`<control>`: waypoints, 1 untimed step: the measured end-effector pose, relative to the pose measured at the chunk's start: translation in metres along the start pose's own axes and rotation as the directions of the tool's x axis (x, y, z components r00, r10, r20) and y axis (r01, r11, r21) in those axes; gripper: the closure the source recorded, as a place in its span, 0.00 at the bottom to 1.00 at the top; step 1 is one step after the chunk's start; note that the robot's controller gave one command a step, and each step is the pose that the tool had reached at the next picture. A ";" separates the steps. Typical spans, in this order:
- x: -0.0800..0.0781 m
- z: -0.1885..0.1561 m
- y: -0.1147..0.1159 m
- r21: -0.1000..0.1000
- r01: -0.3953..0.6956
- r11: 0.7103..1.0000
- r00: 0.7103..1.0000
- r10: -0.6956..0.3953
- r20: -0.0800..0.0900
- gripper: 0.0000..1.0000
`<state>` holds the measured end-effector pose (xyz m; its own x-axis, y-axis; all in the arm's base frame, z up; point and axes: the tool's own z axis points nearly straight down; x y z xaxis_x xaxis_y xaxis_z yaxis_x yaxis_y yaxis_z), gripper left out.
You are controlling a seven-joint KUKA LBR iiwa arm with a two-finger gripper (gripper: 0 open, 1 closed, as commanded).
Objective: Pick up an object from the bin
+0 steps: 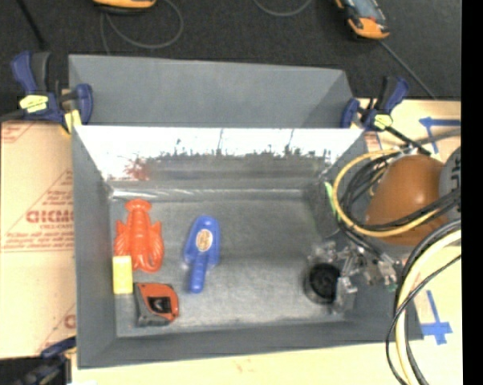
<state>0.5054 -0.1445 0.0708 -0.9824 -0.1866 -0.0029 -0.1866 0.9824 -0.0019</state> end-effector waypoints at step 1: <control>-0.005 -0.194 -0.017 0.004 0.054 0.999 0.999 -0.054 0.006 1.00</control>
Offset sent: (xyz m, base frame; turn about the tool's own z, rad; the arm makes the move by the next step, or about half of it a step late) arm 0.0000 0.0000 0.0000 0.0000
